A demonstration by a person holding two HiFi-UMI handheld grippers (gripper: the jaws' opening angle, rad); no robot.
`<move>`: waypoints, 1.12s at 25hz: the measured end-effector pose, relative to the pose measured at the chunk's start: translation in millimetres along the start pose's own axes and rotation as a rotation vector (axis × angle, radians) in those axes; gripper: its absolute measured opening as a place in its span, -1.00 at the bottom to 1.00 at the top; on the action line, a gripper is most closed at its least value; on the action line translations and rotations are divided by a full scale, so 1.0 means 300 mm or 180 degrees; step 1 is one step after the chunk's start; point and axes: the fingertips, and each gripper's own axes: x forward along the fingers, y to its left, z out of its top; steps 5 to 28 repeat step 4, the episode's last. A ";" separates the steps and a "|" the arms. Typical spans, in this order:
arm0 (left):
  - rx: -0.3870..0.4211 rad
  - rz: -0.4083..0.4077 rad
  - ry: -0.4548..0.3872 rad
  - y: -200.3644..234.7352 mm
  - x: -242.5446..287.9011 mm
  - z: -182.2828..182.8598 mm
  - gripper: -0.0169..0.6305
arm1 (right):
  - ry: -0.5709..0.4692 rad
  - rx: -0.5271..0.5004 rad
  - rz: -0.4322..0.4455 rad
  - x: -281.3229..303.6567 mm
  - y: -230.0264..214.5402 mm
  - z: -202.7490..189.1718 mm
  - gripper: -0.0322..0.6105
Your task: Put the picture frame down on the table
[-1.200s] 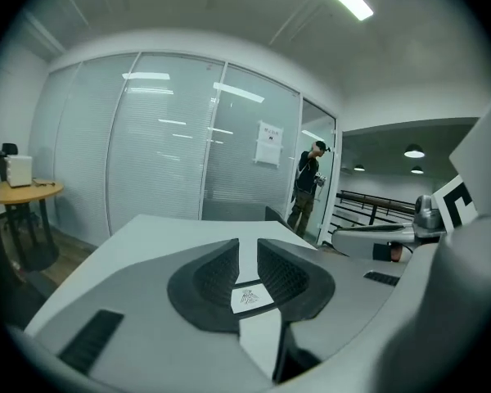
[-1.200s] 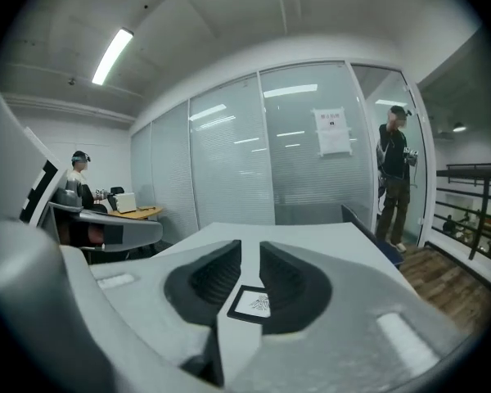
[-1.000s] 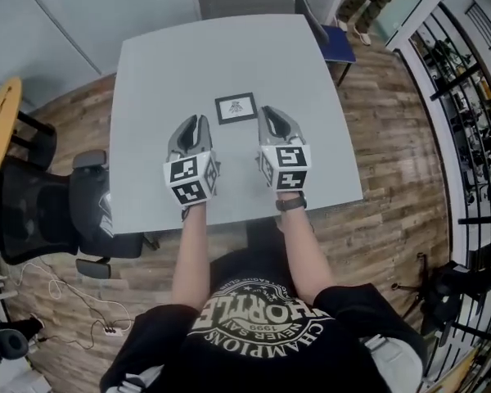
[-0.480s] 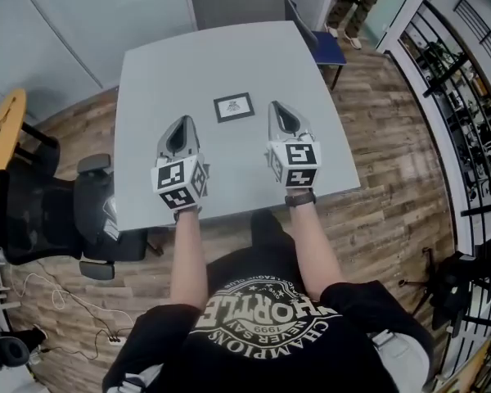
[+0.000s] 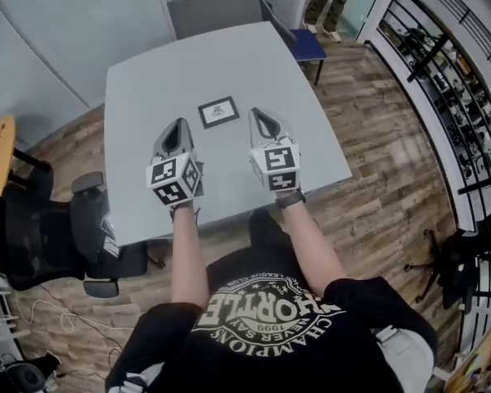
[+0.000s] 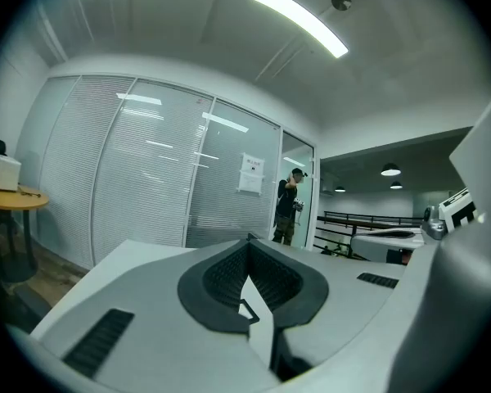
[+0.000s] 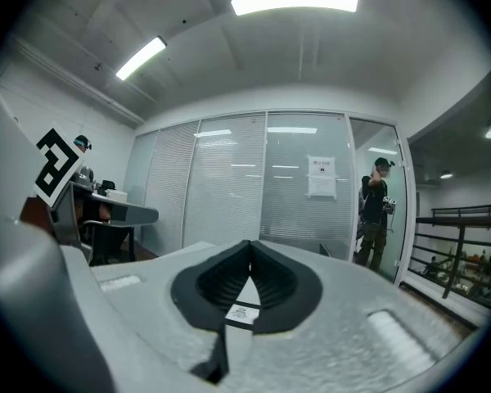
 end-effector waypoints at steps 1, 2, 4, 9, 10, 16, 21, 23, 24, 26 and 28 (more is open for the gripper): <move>-0.0011 -0.0015 0.0019 -0.004 0.013 -0.006 -0.93 | 0.0019 -0.0011 0.0000 0.006 -0.003 -0.008 -0.90; -0.0020 -0.0033 0.0032 -0.011 0.027 -0.008 -0.93 | 0.0039 -0.0028 -0.0010 0.014 -0.012 -0.017 -0.90; -0.0032 -0.0074 0.0050 -0.027 0.056 -0.010 -0.93 | 0.0079 -0.0072 -0.0047 0.030 -0.037 -0.035 -0.90; -0.0032 -0.0074 0.0050 -0.027 0.056 -0.010 -0.93 | 0.0079 -0.0072 -0.0047 0.030 -0.037 -0.035 -0.90; -0.0032 -0.0074 0.0050 -0.027 0.056 -0.010 -0.93 | 0.0079 -0.0072 -0.0047 0.030 -0.037 -0.035 -0.90; -0.0032 -0.0074 0.0050 -0.027 0.056 -0.010 -0.93 | 0.0079 -0.0072 -0.0047 0.030 -0.037 -0.035 -0.90; -0.0032 -0.0074 0.0050 -0.027 0.056 -0.010 -0.93 | 0.0079 -0.0072 -0.0047 0.030 -0.037 -0.035 -0.90; -0.0032 -0.0074 0.0050 -0.027 0.056 -0.010 -0.93 | 0.0079 -0.0072 -0.0047 0.030 -0.037 -0.035 -0.90; -0.0032 -0.0074 0.0050 -0.027 0.056 -0.010 -0.93 | 0.0079 -0.0072 -0.0047 0.030 -0.037 -0.035 -0.90; -0.0032 -0.0074 0.0050 -0.027 0.056 -0.010 -0.93 | 0.0079 -0.0072 -0.0047 0.030 -0.037 -0.035 -0.90; -0.0032 -0.0074 0.0050 -0.027 0.056 -0.010 -0.93 | 0.0079 -0.0072 -0.0047 0.030 -0.037 -0.035 -0.90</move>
